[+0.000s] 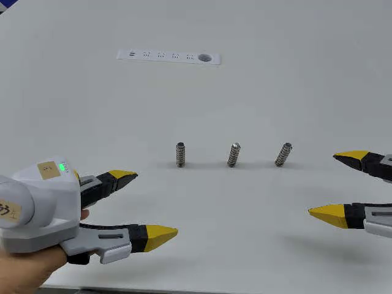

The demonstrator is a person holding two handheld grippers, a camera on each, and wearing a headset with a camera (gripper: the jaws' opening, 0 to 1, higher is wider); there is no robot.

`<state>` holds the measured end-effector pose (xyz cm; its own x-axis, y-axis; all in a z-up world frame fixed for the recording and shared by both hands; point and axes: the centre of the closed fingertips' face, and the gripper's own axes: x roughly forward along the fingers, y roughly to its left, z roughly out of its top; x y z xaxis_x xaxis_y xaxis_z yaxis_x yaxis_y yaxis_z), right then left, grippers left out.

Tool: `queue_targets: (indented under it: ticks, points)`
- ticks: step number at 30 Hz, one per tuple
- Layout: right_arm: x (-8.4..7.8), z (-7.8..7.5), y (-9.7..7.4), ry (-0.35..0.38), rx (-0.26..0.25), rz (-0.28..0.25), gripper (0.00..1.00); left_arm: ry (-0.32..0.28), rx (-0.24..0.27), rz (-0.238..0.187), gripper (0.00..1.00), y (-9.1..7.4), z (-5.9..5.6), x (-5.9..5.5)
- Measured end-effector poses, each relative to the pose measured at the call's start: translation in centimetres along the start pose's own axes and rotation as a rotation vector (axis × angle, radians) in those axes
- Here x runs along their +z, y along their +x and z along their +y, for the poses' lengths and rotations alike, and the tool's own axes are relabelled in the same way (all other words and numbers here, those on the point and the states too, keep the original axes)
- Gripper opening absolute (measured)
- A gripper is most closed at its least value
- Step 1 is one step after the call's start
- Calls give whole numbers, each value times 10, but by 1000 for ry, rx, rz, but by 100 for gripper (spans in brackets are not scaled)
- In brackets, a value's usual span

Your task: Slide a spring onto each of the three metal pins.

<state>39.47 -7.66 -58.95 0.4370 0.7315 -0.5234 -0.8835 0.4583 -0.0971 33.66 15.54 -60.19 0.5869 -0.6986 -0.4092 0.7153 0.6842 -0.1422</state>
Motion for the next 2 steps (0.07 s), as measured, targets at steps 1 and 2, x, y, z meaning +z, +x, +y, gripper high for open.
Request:
queue_targets:
  ticks: [1, 2]
  points:
    - [0, 1, 0, -3, 2, 3, 72, -1, 0, -1, 77, 0, 0, 0]
    - [0, 0, 0, -7, 1, 4, 72, -2, 0, -1, 77, 0, 0, 0]
